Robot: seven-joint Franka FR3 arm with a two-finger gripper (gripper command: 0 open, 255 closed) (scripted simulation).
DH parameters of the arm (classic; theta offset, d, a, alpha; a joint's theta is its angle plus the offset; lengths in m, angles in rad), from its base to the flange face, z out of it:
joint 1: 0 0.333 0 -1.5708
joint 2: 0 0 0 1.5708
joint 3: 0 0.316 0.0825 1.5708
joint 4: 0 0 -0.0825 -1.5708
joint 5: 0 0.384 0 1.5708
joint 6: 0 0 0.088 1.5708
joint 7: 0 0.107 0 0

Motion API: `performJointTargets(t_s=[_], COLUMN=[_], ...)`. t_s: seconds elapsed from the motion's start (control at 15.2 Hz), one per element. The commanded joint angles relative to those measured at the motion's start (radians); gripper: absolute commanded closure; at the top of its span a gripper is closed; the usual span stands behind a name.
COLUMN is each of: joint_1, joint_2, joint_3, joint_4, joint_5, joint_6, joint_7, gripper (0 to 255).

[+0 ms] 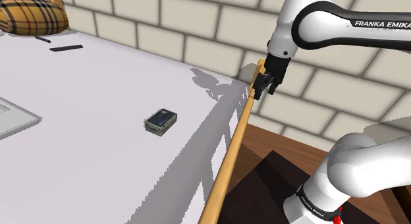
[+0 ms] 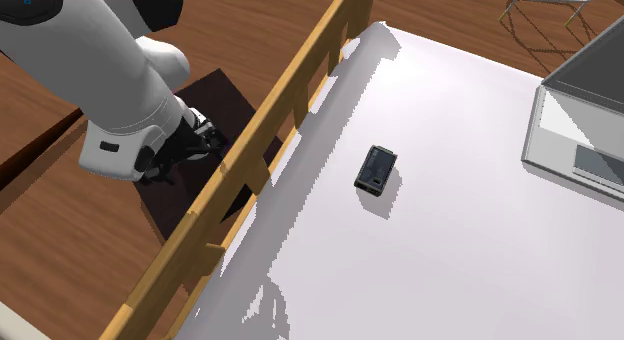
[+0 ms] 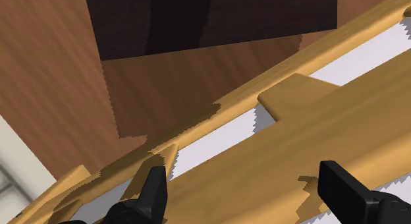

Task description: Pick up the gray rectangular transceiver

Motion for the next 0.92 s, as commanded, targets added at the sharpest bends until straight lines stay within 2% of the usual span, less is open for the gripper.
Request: performJointTargets(t_s=[0.0, 0.46, 0.86], joint_1=[0.000, 0.016, 0.012], joint_2=[0.000, 0.161, 0.349], joint_3=[0.000, 0.151, 0.268], joint_4=[0.000, 0.055, 0.164], joint_5=[0.000, 0.089, 0.112], joint_6=[0.000, 0.104, 0.186], joint_7=[0.000, 0.257, 0.476], gripper=[0, 0, 0])
